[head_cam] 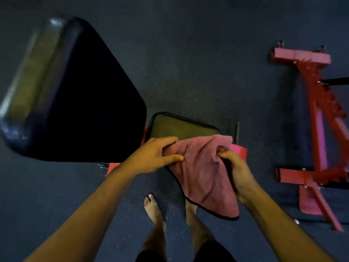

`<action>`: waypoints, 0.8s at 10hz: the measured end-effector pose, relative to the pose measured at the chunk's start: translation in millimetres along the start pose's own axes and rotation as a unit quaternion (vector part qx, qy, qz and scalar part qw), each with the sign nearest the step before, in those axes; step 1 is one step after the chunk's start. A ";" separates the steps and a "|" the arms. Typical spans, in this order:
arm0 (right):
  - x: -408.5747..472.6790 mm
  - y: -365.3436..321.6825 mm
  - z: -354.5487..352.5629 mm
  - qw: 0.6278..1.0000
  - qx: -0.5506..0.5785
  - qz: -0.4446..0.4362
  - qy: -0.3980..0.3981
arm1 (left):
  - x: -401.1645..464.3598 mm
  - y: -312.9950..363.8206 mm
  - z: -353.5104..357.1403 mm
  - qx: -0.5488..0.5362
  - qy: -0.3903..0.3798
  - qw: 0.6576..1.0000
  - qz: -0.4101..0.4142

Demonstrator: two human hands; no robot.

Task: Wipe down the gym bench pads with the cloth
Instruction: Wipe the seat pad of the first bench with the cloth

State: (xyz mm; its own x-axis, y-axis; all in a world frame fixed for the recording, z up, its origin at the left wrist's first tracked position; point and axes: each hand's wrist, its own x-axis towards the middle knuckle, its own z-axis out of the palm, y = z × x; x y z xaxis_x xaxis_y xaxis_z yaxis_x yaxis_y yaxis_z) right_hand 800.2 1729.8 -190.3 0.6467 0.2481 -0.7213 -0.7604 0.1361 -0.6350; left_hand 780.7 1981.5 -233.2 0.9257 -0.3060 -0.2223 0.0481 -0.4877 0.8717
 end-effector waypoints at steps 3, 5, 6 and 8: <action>-18.9 32.0 19.6 0.941 -0.320 -0.100 0.044 | -42.6 -6.4 -20.4 -0.054 -0.032 0.996 -0.057; -4.2 68.9 -13.6 0.942 -0.278 -0.094 0.164 | -25.3 -50.9 -12.3 0.210 -0.051 0.969 -0.124; -8.2 66.9 -33.5 0.932 -0.286 -0.104 0.198 | 8.8 -54.3 -12.5 0.282 -0.104 0.947 -0.117; 93.0 73.9 -70.3 0.780 -0.215 -0.168 0.563 | 126.7 -96.4 -30.7 0.441 -0.262 0.858 -0.018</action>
State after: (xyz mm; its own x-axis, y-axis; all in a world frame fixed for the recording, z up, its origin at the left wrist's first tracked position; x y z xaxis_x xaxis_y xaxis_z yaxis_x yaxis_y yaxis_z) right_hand 808.4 1695.5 -323.8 0.6317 -0.7649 -0.1259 -0.6029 -0.3826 -0.7001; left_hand 904.8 2014.9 -332.0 0.6228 -0.4906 -0.6094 -0.4426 -0.8633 0.2425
